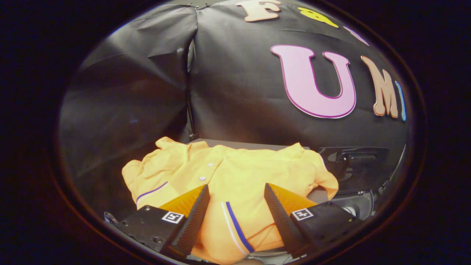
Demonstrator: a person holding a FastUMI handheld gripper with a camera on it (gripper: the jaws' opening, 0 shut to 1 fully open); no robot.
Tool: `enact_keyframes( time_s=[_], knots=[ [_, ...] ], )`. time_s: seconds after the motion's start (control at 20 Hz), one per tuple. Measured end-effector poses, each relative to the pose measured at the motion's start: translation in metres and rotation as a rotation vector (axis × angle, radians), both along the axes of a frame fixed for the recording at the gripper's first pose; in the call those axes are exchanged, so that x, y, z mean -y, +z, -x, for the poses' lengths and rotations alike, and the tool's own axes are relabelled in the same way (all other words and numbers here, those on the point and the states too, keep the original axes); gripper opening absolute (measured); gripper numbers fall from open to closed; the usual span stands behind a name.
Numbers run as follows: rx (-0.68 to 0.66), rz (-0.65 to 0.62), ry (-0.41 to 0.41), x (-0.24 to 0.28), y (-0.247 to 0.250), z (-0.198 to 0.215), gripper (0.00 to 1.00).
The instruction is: Put the clothes into the washing machine and then close the washing machine lid.
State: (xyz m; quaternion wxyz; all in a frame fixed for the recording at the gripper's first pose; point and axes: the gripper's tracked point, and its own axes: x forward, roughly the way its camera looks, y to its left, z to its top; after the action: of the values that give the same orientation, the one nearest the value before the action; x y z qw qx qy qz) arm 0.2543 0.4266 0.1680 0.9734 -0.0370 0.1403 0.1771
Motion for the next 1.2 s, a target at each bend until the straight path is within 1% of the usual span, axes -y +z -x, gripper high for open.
enact_keyframes(
  time_s=[0.1, 0.2, 0.3, 0.4, 0.45, 0.5, 0.7, 0.8, 0.9, 0.95, 1.05, 1.2],
  knots=[
    [-0.017, -0.003, 0.027, -0.01, -0.001, 0.002, 0.62],
    [-0.015, 0.002, 0.007, -0.007, -0.002, -0.001, 0.33],
    [-0.035, -0.039, 0.006, -0.004, 0.0, -0.001, 0.04],
    [-0.099, -0.154, 0.004, 0.0, 0.003, 0.0, 0.01],
    [-0.123, -0.204, 0.008, 0.002, 0.003, -0.001, 0.01],
    [-0.13, -0.233, 0.0, 0.006, 0.003, -0.002, 0.0],
    [-0.1, -0.246, -0.08, 0.034, 0.013, -0.03, 0.0],
    [-0.092, -0.254, -0.129, 0.052, 0.023, -0.031, 0.0],
    [-0.074, -0.255, -0.211, 0.087, 0.036, -0.028, 0.0],
    [-0.059, -0.242, -0.271, 0.109, 0.042, -0.028, 0.0],
    [-0.057, -0.23, -0.382, 0.153, 0.032, -0.034, 0.0],
    [-0.093, -0.251, -0.493, 0.215, 0.005, -0.041, 0.0]
  ],
)
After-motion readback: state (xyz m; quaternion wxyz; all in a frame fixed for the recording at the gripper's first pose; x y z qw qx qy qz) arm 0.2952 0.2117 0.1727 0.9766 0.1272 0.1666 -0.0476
